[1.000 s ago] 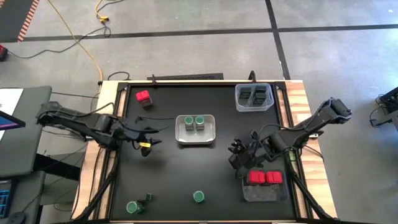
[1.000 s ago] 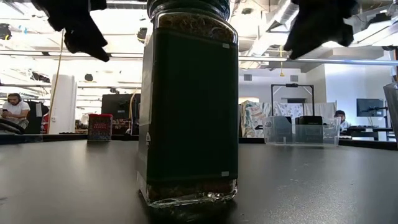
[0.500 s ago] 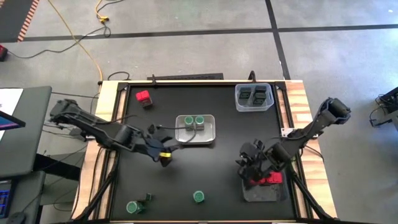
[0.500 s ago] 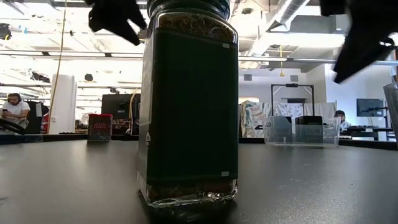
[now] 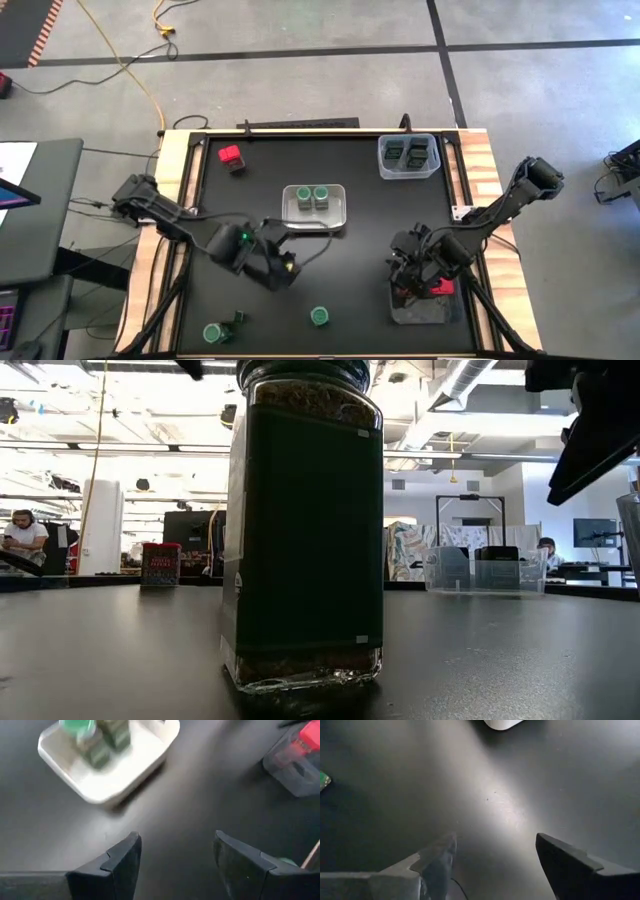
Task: Sort spices by type
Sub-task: Put the top green seasoning bottle into the white bin
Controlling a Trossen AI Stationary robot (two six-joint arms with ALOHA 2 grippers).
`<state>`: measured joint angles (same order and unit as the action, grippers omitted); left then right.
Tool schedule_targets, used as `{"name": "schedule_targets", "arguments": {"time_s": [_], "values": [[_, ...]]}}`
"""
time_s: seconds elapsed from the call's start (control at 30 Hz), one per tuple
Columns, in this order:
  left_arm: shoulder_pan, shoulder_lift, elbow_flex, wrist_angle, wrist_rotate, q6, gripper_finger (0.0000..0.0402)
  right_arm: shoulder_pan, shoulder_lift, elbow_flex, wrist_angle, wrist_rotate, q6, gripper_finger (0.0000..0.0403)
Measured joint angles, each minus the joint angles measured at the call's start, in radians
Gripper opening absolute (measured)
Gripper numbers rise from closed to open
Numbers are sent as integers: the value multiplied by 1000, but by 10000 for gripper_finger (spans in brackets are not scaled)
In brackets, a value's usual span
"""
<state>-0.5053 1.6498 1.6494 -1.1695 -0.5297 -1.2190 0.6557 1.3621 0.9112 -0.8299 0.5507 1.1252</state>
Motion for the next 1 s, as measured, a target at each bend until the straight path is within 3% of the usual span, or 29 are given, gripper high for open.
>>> {"name": "schedule_targets", "arguments": {"time_s": [0.3,0.53,0.77,1.0], "values": [[-194,22,44,-165,2,-568,231,33,0,0,32,0,-49,303],[-282,22,44,-212,2,-691,231,36,0,0,246,0,-155,303],[-307,22,44,-211,27,-411,231,37,0,8,472,-2,-157,303],[-306,22,44,-218,29,122,231,15,0,104,472,-2,-164,302]]}}
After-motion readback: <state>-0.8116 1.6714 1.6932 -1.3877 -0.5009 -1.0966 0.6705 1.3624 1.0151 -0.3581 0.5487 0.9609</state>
